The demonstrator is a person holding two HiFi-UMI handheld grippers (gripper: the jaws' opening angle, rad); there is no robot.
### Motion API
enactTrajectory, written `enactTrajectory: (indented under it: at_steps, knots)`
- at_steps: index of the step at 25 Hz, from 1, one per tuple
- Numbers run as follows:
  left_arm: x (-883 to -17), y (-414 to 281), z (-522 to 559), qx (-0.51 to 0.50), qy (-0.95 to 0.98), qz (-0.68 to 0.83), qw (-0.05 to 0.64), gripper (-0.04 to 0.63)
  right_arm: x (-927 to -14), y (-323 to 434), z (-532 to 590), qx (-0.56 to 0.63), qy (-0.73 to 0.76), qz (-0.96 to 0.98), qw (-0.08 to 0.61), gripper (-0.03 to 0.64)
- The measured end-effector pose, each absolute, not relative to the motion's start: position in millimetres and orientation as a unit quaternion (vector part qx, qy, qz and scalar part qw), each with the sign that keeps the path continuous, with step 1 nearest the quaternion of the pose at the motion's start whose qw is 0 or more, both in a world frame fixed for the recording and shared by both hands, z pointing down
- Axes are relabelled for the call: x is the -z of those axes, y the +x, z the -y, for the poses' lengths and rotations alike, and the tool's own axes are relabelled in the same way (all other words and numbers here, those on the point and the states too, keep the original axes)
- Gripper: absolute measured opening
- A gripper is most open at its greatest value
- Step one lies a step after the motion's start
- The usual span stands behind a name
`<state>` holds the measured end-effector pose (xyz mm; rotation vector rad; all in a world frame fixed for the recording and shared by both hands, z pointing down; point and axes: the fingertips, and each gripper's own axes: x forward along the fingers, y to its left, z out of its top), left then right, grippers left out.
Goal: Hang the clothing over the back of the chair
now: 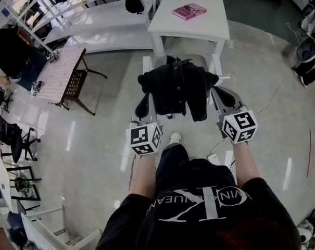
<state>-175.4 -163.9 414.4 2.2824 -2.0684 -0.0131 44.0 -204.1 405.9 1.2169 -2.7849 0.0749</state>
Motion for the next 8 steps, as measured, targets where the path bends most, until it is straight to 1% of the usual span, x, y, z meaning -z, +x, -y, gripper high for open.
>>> enactTrajectory:
  at_steps: [8]
  knots:
    - [-404.2, -175.1, 164.4, 0.001, 0.741, 0.672, 0.012, 0.011, -403.2, 45.4, 208.1, -0.026, 0.404, 0.913, 0.047, 0.02]
